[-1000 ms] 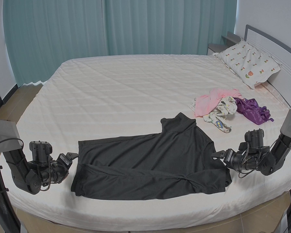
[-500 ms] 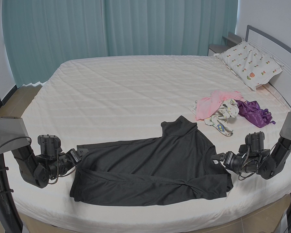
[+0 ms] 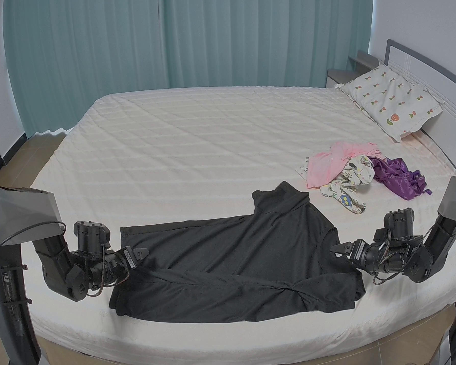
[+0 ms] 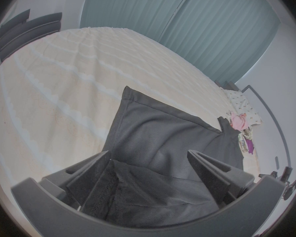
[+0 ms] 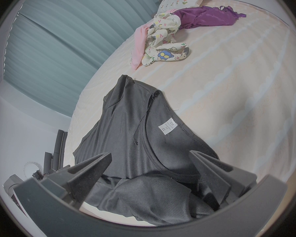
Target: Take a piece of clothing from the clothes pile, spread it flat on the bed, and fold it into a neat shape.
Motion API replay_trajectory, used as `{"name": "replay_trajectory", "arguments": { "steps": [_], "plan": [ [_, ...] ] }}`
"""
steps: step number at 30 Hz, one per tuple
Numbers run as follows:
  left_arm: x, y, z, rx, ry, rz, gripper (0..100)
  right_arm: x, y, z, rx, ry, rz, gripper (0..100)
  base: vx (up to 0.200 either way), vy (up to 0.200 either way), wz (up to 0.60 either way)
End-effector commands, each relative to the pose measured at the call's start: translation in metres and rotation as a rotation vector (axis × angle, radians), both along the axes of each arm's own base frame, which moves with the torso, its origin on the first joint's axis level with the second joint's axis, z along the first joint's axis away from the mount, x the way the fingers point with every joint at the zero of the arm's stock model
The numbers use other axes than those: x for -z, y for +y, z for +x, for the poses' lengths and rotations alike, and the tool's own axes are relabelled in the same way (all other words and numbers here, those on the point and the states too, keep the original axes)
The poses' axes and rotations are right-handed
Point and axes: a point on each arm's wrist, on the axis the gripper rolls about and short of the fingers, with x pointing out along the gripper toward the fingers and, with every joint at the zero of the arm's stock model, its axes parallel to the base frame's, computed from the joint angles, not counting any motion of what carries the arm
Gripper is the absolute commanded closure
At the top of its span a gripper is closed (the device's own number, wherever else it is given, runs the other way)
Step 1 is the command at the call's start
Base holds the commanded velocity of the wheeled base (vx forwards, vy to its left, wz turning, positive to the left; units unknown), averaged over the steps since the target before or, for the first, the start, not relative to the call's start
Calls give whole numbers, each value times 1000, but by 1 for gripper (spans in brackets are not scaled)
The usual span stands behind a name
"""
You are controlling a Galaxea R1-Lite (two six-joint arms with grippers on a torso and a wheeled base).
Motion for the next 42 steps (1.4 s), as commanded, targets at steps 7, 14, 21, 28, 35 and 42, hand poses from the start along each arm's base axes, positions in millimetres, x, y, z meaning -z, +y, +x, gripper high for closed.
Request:
{"name": "replay_trajectory", "arguments": {
  "steps": [7, 14, 21, 28, 35, 42],
  "plan": [
    [14, 0, -1, -14, 39, 61, 100, 1, 0, 0, 0, 3, -1, 0, 0, 0, 0],
    [10, 1, -6, -24, 34, 61, 100, 0, -1, 1, 2, -3, 1, 0, 0, 0, 0],
    [-16, 4, -31, -55, 13, 20, 100, 0, 0, 6, -10, -62, 11, 0, 0, 0, 0],
    [-29, 6, -48, -56, 8, 15, 100, 13, -15, 11, -118, -107, -65, 0, 0, 0, 0],
    [-41, 8, -57, -60, -18, 10, 100, 16, -21, 16, -213, -145, -98, 0, 0, 0, 0],
    [-40, 8, -59, -54, -10, 10, 100, 29, -19, 15, -351, -157, -100, 0, 0, 0, 0]
  ]
}}
